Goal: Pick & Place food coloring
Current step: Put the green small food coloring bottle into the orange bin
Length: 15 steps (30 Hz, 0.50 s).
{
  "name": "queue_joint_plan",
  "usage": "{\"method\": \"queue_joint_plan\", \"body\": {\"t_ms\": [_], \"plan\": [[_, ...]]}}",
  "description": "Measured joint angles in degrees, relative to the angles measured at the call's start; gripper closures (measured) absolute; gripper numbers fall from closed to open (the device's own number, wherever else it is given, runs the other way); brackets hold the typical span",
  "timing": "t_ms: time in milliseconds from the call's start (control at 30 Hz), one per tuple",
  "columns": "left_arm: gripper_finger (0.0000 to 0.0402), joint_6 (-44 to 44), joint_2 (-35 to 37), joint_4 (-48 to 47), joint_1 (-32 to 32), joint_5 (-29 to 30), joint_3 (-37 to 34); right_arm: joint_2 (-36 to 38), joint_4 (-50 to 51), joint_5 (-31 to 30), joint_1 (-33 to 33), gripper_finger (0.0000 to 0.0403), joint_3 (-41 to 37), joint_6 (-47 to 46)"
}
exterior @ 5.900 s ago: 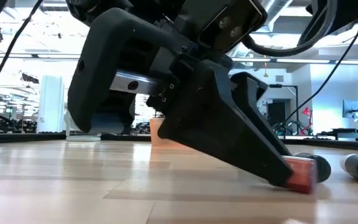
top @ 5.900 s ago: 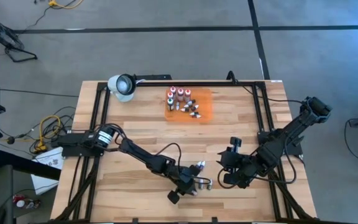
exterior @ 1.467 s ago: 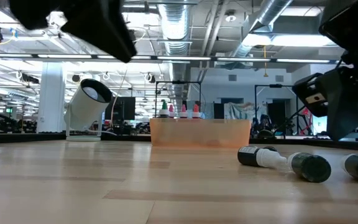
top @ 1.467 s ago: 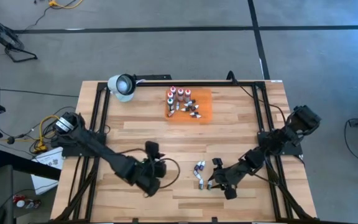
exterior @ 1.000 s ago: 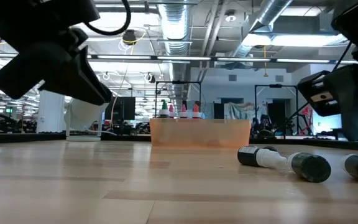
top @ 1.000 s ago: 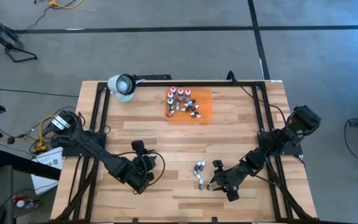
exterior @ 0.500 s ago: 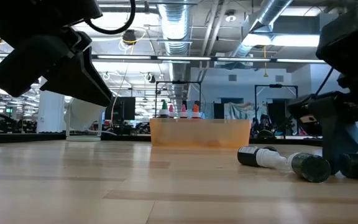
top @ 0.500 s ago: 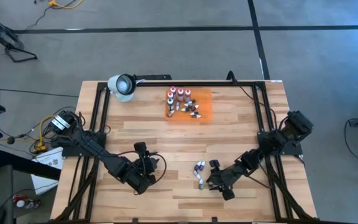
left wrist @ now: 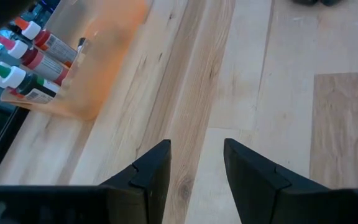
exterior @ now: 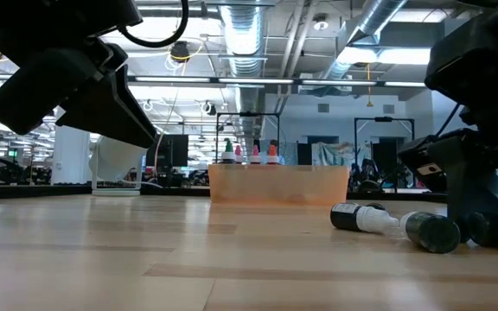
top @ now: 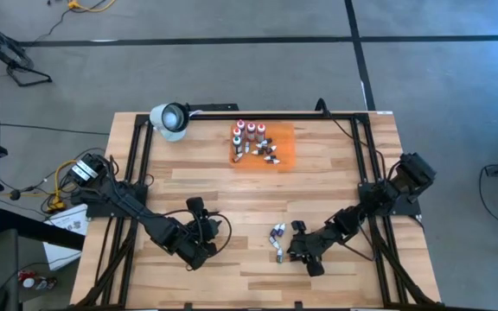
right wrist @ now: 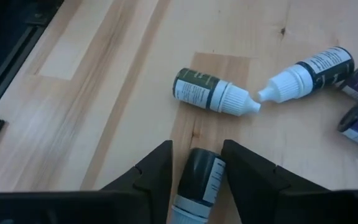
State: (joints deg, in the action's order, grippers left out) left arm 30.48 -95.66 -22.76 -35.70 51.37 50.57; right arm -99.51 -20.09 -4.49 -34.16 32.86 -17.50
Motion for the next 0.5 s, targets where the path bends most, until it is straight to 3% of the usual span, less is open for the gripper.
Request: {"method": "queue_joint_plan", "body": {"t_ms": [500], "plan": [[0.0258,-0.3,0.0,0.3,1.3,0.0,0.0,1.5,2.6,-1.5,-0.1,0.0333,-0.3,1.3]]}}
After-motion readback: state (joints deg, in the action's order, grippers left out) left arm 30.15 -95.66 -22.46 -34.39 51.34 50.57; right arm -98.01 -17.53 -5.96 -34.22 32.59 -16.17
